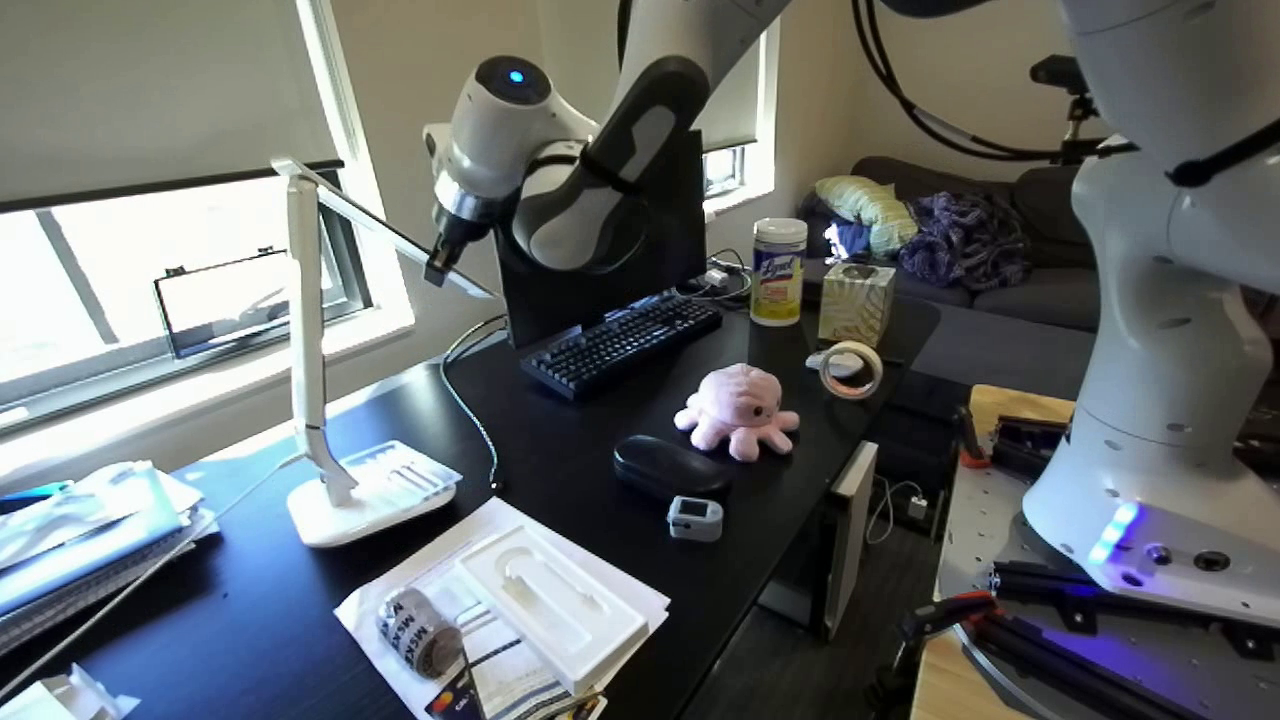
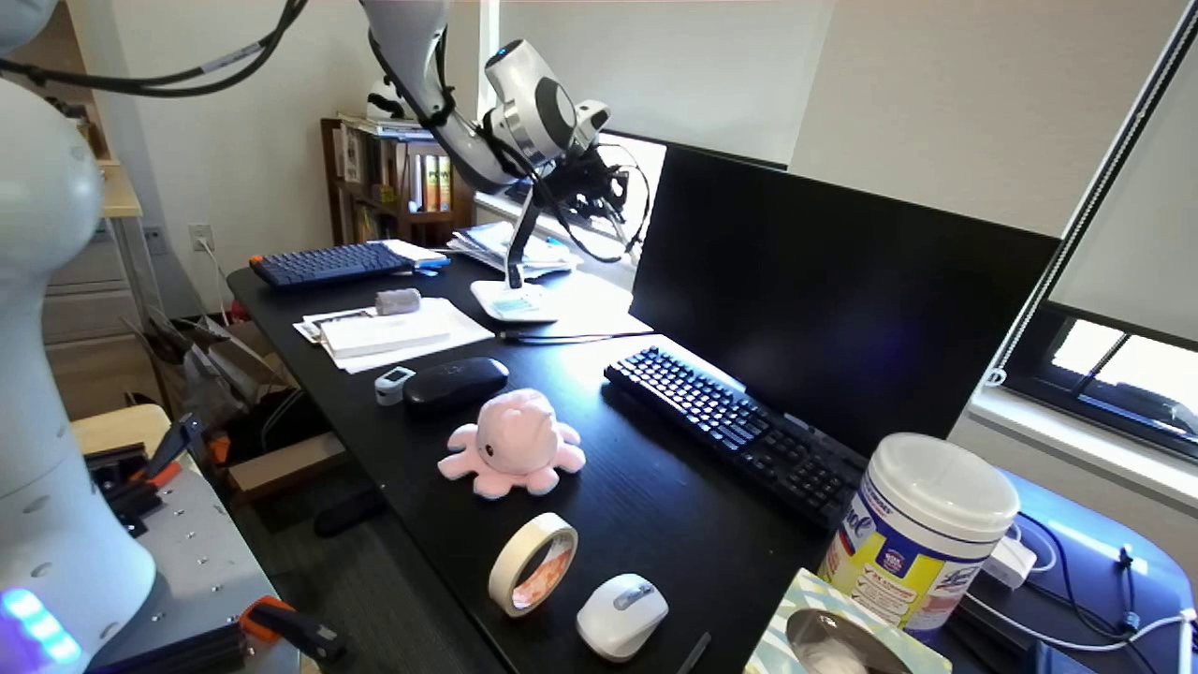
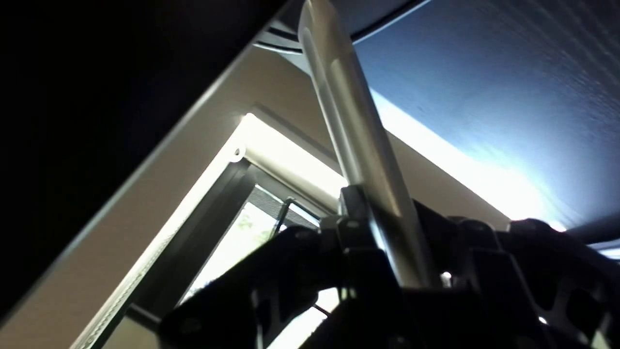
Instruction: Stretch the desk lamp
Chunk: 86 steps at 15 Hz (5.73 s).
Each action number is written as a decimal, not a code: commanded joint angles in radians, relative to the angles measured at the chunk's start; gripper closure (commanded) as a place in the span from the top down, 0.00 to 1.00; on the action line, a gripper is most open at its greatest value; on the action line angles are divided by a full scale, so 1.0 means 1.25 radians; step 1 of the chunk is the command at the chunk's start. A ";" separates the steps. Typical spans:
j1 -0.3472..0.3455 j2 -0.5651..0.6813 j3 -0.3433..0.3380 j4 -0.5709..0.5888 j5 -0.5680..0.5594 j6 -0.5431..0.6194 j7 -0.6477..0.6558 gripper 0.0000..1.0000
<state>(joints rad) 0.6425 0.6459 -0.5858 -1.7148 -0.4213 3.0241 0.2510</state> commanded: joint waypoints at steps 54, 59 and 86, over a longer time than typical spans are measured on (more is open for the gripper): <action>0.815 0.328 -0.199 -0.180 0.245 -0.203 0.549 1.00; 0.775 0.315 -0.238 -0.141 0.216 -0.247 0.505 1.00; 1.590 -0.021 -1.293 -0.611 0.360 -0.426 0.058 1.00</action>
<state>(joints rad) 2.6305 0.4930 -2.1619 -2.3369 -0.1610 2.3826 0.4439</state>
